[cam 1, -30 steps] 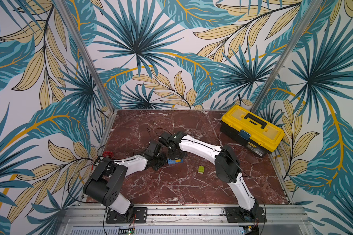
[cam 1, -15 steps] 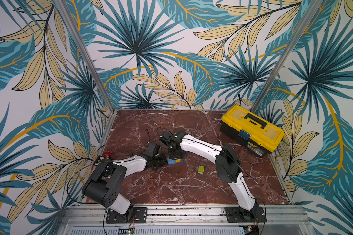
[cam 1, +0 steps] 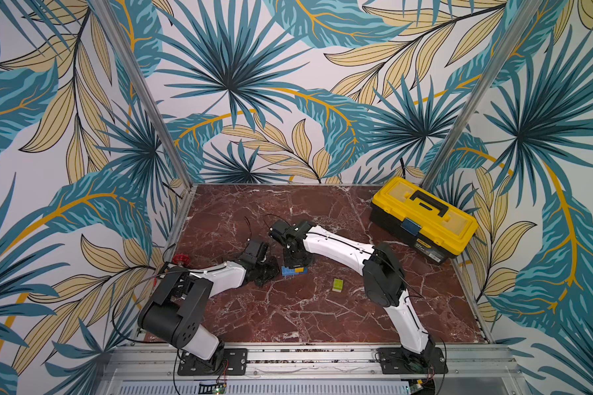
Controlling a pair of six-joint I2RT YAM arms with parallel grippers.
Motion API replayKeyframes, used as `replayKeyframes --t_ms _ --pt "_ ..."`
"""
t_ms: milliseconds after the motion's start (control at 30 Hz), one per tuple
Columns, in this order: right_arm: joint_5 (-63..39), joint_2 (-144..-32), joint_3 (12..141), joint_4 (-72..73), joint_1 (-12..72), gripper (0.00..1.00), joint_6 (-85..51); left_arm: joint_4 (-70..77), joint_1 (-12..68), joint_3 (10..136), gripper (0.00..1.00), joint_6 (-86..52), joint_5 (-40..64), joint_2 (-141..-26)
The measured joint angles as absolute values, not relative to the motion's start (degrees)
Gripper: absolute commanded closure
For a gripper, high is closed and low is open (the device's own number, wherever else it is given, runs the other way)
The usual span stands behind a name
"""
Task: Assemble the number 4 with lego
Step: Assemble the lego brick with the lego brick, then pick up the lego brick from the center of the board.
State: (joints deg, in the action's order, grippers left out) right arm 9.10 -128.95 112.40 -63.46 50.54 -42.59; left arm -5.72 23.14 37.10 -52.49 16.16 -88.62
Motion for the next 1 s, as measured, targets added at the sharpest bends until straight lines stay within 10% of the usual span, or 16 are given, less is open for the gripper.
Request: replayKeyframes --t_ms 267,1000 --pt "6.2 -127.3 115.1 -67.4 50.4 0.34 -42.2 -5.0 23.1 37.1 1.0 -52.4 16.7 -89.0" --pt "20.0 -99.5 76.2 -61.3 50.0 0.33 -48.2 -2.3 24.7 39.7 1.0 -51.8 18.7 -92.8"
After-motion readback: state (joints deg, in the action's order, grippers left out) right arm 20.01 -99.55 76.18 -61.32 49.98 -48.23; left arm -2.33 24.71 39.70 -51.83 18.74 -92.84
